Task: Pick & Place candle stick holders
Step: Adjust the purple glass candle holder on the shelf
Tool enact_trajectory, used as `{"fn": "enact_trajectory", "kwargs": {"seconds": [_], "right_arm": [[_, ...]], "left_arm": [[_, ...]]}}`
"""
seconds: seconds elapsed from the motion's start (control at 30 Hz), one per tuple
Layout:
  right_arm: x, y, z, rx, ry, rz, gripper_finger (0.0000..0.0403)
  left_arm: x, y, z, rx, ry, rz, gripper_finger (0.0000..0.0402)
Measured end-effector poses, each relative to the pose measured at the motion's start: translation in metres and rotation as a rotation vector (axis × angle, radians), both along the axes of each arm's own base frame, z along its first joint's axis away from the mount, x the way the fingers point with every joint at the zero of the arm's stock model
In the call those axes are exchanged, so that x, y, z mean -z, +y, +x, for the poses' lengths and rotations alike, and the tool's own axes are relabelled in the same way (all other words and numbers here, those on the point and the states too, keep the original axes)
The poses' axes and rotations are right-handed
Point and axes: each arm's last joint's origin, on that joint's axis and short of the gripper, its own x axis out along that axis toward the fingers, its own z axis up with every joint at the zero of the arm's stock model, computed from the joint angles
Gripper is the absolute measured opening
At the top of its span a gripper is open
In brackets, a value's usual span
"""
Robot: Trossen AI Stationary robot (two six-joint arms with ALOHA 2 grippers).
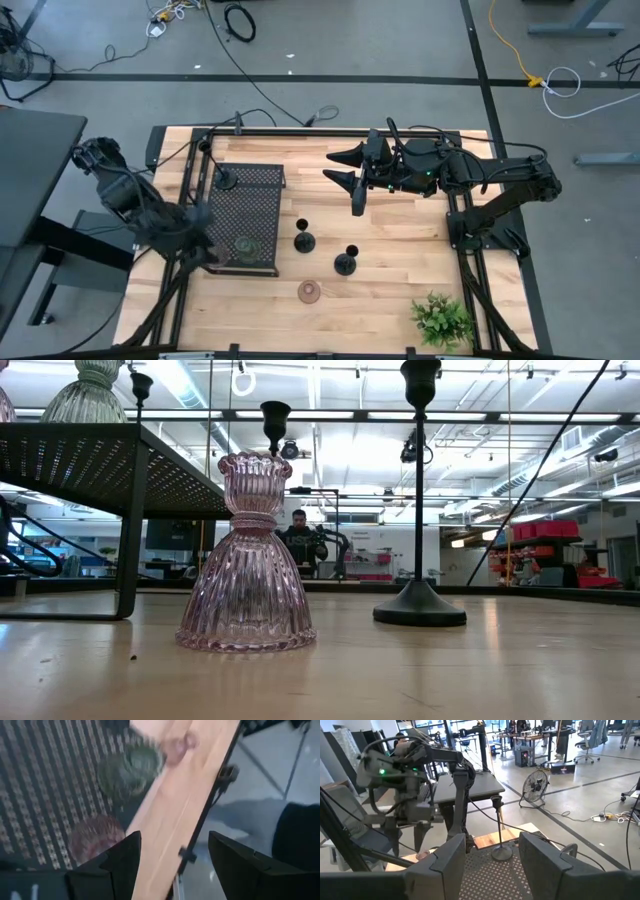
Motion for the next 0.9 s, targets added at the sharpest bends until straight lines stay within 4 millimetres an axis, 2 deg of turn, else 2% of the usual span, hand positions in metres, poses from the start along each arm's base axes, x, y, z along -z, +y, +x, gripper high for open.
{"fn": "enact_trajectory", "kwargs": {"seconds": [0.4,0.63,0.9], "right_arm": [[0.000,-0.001,0.000,0.025,0.002,-0.017,0.0185],[0.000,-0.001,0.000,0.024,0.005,-0.029,0.0185],[0.000,-0.001,0.000,0.023,0.007,-0.036,0.0185]], "left_arm": [[0.020,-0.028,0.022,0.075,0.220,-0.051,0.0234],[0.032,-0.029,0.024,0.059,0.320,0.047,0.0234],[0.034,-0.026,0.024,0.026,0.329,0.116,0.0234]]}}
